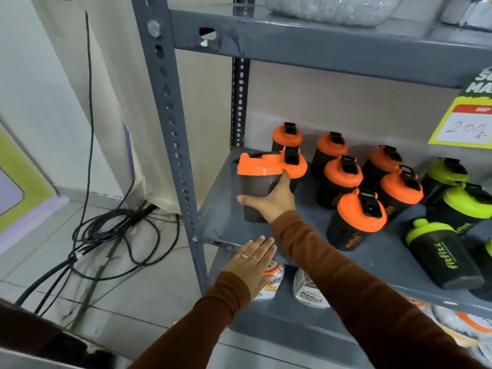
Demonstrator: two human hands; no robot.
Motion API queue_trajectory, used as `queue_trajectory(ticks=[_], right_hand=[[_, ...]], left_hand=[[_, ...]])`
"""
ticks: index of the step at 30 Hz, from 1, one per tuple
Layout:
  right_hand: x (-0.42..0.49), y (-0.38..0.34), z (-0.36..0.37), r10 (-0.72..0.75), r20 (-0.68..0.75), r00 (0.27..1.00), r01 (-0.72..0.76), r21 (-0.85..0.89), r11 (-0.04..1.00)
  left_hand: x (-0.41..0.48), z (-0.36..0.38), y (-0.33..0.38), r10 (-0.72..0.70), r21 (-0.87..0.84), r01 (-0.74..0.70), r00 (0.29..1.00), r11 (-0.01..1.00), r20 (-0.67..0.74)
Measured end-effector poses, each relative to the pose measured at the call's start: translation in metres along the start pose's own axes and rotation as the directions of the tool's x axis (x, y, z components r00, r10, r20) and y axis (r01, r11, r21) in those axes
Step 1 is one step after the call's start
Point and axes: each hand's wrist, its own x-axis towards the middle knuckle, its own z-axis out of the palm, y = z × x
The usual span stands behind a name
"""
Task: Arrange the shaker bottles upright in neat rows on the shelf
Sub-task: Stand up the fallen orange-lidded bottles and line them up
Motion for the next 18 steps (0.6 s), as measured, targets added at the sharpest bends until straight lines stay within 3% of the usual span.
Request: queue_trajectory(ticks=[4, 8, 12, 15, 18], right_hand=[[-0.022, 0.025, -0.024, -0.066, -0.186, 0.98, 0.079, 0.065, 0.995], [-0.028, 0.048, -0.027, -0.038, -0.337, 0.941, 0.11, 0.197, 0.974], [-0.027, 0.061, -0.024, 0.022, -0.343, 0.939, 0.023, 0.126, 0.992], [-0.028, 0.066, -0.019, 0.032, -0.334, 0.942, -0.003, 0.087, 0.996], [-0.031, 0.069, -0.014, 0.048, -0.336, 0.941, -0.035, 0.046, 0.998]], left_hand=[[0.0, 0.007, 0.003, -0.01, -0.03, 0.011, 0.998, 0.999, 0.057], [0.002, 0.005, 0.001, 0.009, -0.04, -0.006, 0.998, 0.999, 0.067], [0.0, 0.003, -0.015, 0.029, -0.035, -0.026, 0.996, 0.999, 0.084], [0.0, -0.003, -0.042, -0.138, -0.049, 0.143, 0.986, 0.989, 0.094], [0.002, -0.009, -0.06, -0.207, -0.027, 0.212, 0.969, 0.977, 0.136]])
